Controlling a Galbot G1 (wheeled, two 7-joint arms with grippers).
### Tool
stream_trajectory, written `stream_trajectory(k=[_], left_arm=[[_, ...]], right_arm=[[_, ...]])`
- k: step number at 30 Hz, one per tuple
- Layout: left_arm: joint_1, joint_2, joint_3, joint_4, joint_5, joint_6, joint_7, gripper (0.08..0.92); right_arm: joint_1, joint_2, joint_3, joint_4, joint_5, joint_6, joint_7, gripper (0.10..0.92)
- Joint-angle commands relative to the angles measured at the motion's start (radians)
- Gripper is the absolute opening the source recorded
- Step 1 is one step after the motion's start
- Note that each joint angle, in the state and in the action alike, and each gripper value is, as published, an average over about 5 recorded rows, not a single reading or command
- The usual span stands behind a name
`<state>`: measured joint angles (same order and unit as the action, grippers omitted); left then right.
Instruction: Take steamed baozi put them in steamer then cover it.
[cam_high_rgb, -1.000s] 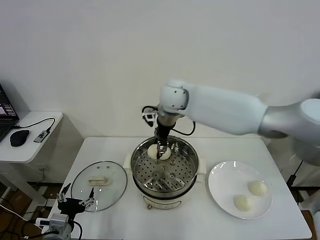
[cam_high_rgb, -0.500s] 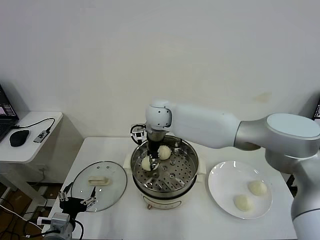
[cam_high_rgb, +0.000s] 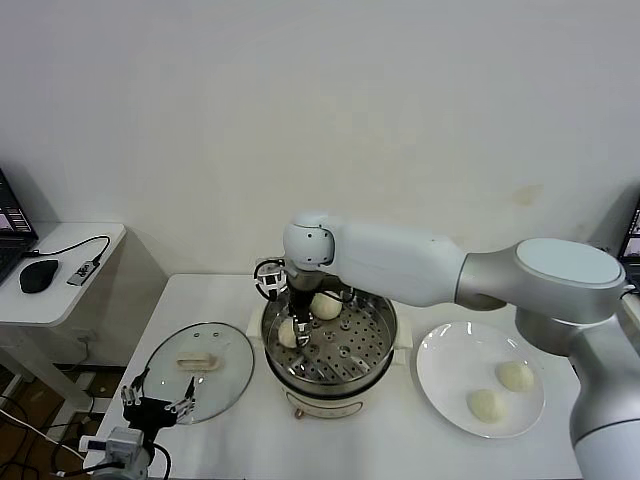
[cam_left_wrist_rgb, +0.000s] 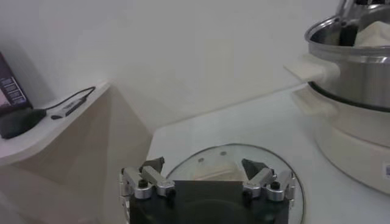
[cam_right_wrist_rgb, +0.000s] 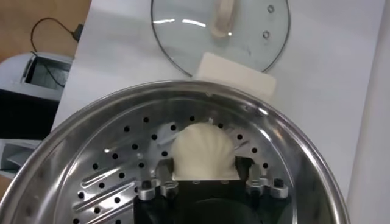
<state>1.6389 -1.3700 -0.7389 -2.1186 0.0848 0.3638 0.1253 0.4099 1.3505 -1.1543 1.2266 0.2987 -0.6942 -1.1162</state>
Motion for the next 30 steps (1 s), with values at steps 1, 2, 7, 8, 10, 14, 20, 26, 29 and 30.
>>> stream_trajectory(k=[1, 2, 7, 8, 10, 14, 20, 26, 29, 30], left_arm=[[0.000, 0.000, 0.002, 0.003, 0.002, 0.000, 0.001, 0.823], [-0.001, -0.001, 0.003, 0.004, 0.003, 0.000, 0.002, 0.823], [-0.003, 0.001, 0.007, 0.010, 0.006, 0.002, 0.008, 0.823], [-0.003, 0.001, 0.006, 0.012, 0.007, 0.002, 0.009, 0.823], [-0.003, 0.002, 0.004, 0.017, 0.008, 0.002, 0.009, 0.823], [0.002, -0.009, 0.000, 0.026, 0.004, 0.004, 0.009, 0.823], [0.016, -0.017, -0.001, 0.026, -0.003, 0.005, 0.011, 0.823], [0.013, -0.024, -0.007, 0.035, -0.007, 0.009, 0.010, 0.823], [0.017, -0.029, 0.000, 0.038, -0.002, 0.009, 0.007, 0.823], [0.020, -0.034, 0.004, 0.038, 0.002, 0.009, 0.007, 0.823]], right_arm=[[0.035, -0.077, 0.024, 0.080, -0.006, 0.000, 0.002, 0.820], [0.046, -0.110, 0.032, 0.110, -0.008, -0.001, -0.002, 0.821], [0.109, -0.309, 0.085, 0.254, -0.019, 0.023, -0.051, 0.823], [0.121, -0.349, 0.097, 0.275, -0.024, 0.040, -0.073, 0.823], [0.137, -0.431, 0.123, 0.310, -0.039, 0.078, -0.119, 0.823], [0.136, -0.582, 0.180, 0.360, -0.079, 0.144, -0.184, 0.823], [0.105, -0.809, 0.188, 0.420, -0.164, 0.219, -0.234, 0.823], [-0.030, -0.935, 0.178, 0.484, -0.266, 0.251, -0.221, 0.823], [-0.208, -0.965, 0.299, 0.487, -0.338, 0.251, -0.225, 0.823], [-0.283, -0.969, 0.353, 0.479, -0.361, 0.252, -0.226, 0.823]])
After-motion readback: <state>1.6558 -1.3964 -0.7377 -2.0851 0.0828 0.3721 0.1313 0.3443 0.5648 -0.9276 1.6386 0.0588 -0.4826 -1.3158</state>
